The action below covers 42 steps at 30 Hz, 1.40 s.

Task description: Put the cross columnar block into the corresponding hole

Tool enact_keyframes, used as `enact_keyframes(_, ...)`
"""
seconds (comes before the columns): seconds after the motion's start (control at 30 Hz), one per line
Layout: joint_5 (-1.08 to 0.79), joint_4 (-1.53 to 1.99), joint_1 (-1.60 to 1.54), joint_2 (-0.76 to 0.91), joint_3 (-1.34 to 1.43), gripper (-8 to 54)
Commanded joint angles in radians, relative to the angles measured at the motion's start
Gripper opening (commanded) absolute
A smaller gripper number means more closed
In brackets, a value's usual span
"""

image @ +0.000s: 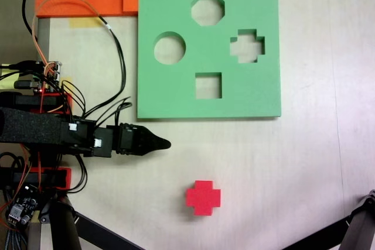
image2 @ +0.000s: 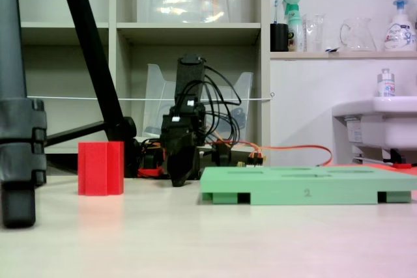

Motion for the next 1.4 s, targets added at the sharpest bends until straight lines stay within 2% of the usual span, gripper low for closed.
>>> enact_keyframes(0.0,0.011,0.041,0.006,0.077,0.071,34.5)
enact_keyframes(0.13,0.018,0.041,-0.011,0.077,0.071,33.3)
enact_keyframes(0.17,0.086,0.041,-0.003,0.077,0.071,33.4)
enact_keyframes(0.3,0.543,-0.025,0.006,0.077,0.071,34.7)
enact_keyframes(0.37,0.856,-0.155,0.008,0.077,0.058,33.9)
enact_keyframes(0.47,1.043,-0.137,0.014,0.077,-0.011,33.7)
enact_keyframes(0.57,1.289,0.190,0.018,0.077,-0.239,33.7)
enact_keyframes(0.67,1.411,0.618,0.034,0.067,-0.541,30.5)
enact_keyframes(0.8,1.422,0.933,0.080,0.049,-0.825,26.3)
enact_keyframes(0.93,1.298,1.218,0.130,-0.060,-1.137,27.9)
enact_keyframes(1.07,1.190,1.598,0.179,-0.341,-1.549,39.8)
enact_keyframes(1.13,1.115,1.617,0.219,-0.413,-1.598,40.2)
enact_keyframes(1.3,1.137,1.612,0.253,-0.634,-1.704,51.1)
enact_keyframes(1.37,1.137,1.606,0.272,-0.715,-1.755,51.9)
